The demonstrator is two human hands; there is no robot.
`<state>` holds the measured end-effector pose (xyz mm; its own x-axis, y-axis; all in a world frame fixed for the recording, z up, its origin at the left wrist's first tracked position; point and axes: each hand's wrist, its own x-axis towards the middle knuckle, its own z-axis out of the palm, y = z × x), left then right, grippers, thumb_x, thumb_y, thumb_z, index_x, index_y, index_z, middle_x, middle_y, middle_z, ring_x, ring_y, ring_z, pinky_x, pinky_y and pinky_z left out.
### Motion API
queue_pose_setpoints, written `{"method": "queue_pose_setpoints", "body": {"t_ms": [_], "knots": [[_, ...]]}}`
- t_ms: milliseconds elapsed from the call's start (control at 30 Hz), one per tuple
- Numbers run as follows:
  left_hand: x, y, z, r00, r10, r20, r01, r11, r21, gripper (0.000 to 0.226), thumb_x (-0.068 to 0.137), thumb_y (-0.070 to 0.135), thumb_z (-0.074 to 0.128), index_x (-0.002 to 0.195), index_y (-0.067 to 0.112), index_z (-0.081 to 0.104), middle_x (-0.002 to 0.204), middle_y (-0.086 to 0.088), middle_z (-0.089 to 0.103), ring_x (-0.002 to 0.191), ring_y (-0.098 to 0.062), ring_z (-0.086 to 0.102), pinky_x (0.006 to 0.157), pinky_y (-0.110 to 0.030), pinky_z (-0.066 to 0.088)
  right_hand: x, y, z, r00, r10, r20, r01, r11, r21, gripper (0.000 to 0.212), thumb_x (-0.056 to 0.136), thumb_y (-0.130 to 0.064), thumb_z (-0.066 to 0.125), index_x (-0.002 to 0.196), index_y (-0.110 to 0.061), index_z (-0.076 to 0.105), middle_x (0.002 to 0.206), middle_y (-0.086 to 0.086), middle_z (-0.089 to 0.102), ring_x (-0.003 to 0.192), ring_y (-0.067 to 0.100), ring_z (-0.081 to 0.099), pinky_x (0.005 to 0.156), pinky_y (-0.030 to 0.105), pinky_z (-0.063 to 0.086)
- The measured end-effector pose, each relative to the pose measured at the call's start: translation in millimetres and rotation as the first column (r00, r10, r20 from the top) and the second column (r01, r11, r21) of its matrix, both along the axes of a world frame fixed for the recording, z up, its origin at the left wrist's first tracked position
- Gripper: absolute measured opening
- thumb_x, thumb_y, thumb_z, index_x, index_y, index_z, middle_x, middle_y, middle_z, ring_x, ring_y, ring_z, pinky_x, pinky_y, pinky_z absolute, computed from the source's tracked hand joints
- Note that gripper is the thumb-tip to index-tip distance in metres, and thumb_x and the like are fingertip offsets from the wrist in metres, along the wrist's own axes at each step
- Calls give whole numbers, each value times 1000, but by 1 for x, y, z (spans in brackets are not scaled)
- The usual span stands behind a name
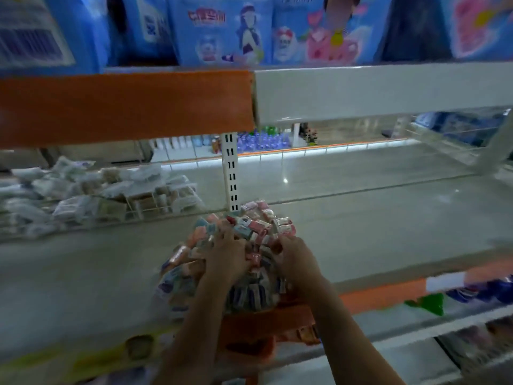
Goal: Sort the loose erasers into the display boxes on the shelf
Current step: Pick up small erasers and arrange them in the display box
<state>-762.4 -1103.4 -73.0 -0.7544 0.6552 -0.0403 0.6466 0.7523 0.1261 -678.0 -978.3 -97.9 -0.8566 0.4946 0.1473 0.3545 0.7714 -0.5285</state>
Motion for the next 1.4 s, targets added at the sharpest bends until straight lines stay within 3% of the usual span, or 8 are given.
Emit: {"method": "queue_pose_setpoints", "body": {"t_ms": [167, 300, 467, 567, 667, 900, 1167, 1400], "knots": [[6, 2, -2, 997, 66, -44, -65, 997, 33, 32, 86, 35, 61, 117, 25, 60, 157, -7, 8, 142, -31, 13, 113, -48, 17, 5, 8, -3, 991, 97, -91, -100, 995, -23, 21, 87, -34, 62, 97, -15, 61, 92, -7, 55, 84, 9, 50, 72, 20, 41], [16, -7, -5, 990, 116, -77, -90, 955, 281, 26, 84, 33, 65, 109, 25, 62, 128, 2, 51, 123, -18, 41, 102, -31, 31, 7, 16, 9, 983, 141, -122, -158, 977, -145, 16, 89, -27, 61, 96, -13, 63, 87, -5, 61, 70, 3, 54, 64, 13, 46], [26, -19, 4, 981, 138, 137, -195, 688, 700, 17, 81, 24, 72, 96, 24, 64, 85, 20, 59, 77, 6, 55, 67, -7, 43, 6, 20, 30, 970, 182, -161, -227, 913, -340, 16, 90, -20, 60, 104, -12, 60, 83, -11, 56, 72, -4, 51, 59, 7, 40], [25, -24, 5, 953, 121, 278, -299, 532, 792, 15, 80, 25, 72, 91, 27, 61, 80, 24, 56, 75, 7, 56, 63, -5, 43, 4, 15, 36, 962, 215, -168, -265, 879, -395, 16, 89, -19, 60, 103, -11, 60, 82, -11, 57, 75, 0, 55, 61, 10, 42], [22, -33, 3, 896, 67, 440, -427, 408, 807, 14, 82, 24, 71, 90, 30, 61, 92, 9, 67, 85, -3, 64, 72, -14, 48, 0, 6, 41, 955, 239, -178, -296, 835, -465, 14, 90, -18, 59, 102, -10, 60, 86, -2, 62, 78, 13, 62, 66, 18, 50], [23, -75, 7, 754, -149, 640, -630, 113, 768, 18, 85, 10, 64, 102, 15, 62, 81, 0, 71, 61, -6, 65, 50, -17, 48, -18, -37, 48, 908, 365, -205, -415, 714, -565, 6, 91, -14, 56, 96, -14, 59, 87, 4, 66, 79, 18, 66, 73, 30, 57], [3, -160, 4, 728, -123, 675, -672, 68, 737, 28, 89, 7, 59, 115, 19, 60, 83, -5, 71, 76, -12, 68, 73, -29, 56, -54, -124, 49, 895, 397, -202, -443, 741, -505, 3, 90, -13, 60, 89, -16, 61, 78, -2, 65, 71, 11, 64, 63, 20, 52], [-9, -247, 0, 658, -224, 719, -749, -96, 655, 26, 87, 11, 61, 113, 13, 63, 94, -5, 72, 81, -13, 69, 66, -20, 54, -83, -212, 48, 860, 474, -188, -499, 709, -498, 9, 91, -12, 58, 97, -6, 61, 76, 1, 65, 67, 14, 63, 62, 20, 53]]}}
